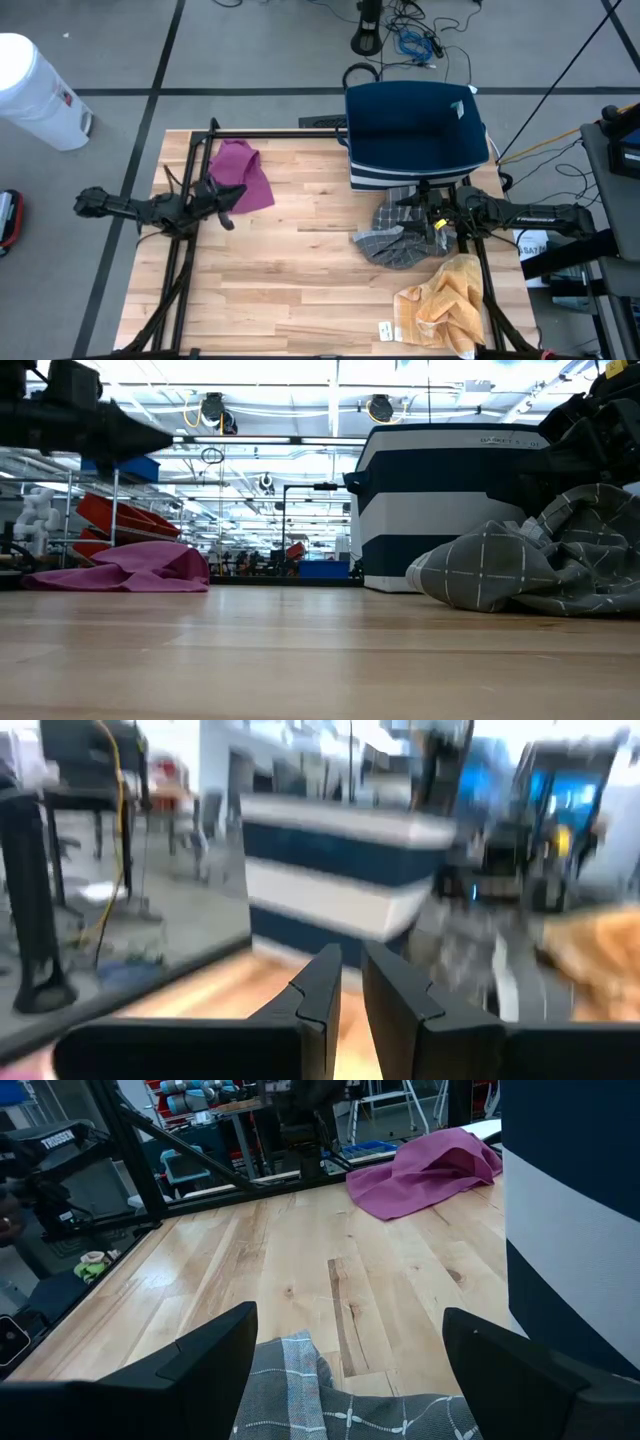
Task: Fold towel
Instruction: Fold the gray checkered towel
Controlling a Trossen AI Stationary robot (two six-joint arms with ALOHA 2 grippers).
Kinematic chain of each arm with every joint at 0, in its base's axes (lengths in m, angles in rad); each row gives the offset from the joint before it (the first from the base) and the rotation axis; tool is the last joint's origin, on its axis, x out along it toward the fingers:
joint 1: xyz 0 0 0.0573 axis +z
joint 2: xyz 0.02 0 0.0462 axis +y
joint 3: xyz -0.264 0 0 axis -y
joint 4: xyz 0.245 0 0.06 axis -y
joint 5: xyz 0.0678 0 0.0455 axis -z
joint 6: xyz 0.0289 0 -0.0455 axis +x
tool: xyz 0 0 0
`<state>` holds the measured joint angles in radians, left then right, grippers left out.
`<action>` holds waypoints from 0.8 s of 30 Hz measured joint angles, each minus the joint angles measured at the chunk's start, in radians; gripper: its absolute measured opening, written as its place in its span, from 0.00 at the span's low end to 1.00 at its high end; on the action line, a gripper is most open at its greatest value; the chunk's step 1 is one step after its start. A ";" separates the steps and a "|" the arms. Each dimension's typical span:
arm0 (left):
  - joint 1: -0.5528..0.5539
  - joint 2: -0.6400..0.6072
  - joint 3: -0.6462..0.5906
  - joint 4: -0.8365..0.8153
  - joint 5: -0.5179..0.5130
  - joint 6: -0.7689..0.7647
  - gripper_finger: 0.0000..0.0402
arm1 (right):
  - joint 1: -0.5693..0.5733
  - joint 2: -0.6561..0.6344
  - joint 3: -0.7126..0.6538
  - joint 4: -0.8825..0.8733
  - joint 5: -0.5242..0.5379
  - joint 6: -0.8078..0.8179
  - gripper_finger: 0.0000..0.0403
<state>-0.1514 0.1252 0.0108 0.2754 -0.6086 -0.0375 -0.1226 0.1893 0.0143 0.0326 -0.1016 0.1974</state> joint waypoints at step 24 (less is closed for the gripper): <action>0.101 0.710 1.026 -0.303 0.345 0.302 0.13 | 0.000 0.000 0.000 0.000 0.000 0.000 0.76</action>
<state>-0.0509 0.8351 1.0369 -0.0272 -0.2638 0.2646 -0.1226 0.1890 0.0143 0.0326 -0.1017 0.1973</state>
